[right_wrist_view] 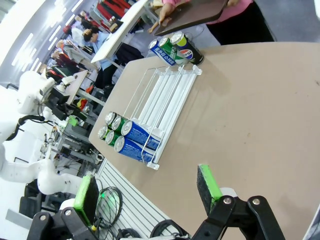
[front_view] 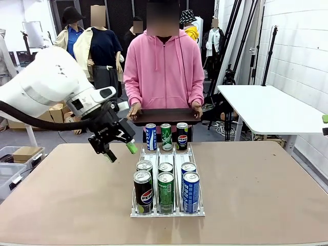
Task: Retrieve and hand over the desired beverage to the person.
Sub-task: Pick up a can of the same type that the person held from the Automatic Can Dispenser.
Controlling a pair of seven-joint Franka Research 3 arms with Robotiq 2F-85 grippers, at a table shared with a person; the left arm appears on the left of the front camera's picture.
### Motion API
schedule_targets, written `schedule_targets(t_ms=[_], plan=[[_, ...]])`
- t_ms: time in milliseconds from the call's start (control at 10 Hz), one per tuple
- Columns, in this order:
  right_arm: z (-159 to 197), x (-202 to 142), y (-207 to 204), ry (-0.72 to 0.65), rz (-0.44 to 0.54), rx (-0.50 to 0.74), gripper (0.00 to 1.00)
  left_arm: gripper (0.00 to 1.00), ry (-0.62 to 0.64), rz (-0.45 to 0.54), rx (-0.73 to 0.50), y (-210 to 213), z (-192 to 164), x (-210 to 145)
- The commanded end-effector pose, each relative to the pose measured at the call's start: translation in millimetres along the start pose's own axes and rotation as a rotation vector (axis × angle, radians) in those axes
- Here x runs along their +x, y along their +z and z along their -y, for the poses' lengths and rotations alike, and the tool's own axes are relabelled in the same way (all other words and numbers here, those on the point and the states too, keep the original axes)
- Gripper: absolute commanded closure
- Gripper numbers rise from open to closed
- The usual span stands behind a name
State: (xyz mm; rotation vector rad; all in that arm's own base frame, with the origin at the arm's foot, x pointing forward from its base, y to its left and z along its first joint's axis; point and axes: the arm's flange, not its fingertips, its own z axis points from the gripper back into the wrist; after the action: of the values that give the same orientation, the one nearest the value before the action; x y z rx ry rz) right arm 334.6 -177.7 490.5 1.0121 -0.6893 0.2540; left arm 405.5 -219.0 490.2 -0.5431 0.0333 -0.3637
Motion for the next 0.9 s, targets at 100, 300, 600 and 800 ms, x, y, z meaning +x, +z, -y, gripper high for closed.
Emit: schedule_targets(t_ms=[100,300,600,800], plan=[[1,1,1,0.003,0.008,0.013,0.00,0.00,-0.014,-0.013,0.092,-23,17,15],[1,1,1,0.003,0.008,0.013,0.00,0.00,-0.025,-0.042,0.120,-41,26,20],[1,1,1,0.003,0.008,0.013,0.00,0.00,-0.055,-0.089,0.149,-59,40,22],[1,1,1,0.003,0.008,0.013,0.00,0.00,-0.051,-0.059,0.101,-52,27,15]])
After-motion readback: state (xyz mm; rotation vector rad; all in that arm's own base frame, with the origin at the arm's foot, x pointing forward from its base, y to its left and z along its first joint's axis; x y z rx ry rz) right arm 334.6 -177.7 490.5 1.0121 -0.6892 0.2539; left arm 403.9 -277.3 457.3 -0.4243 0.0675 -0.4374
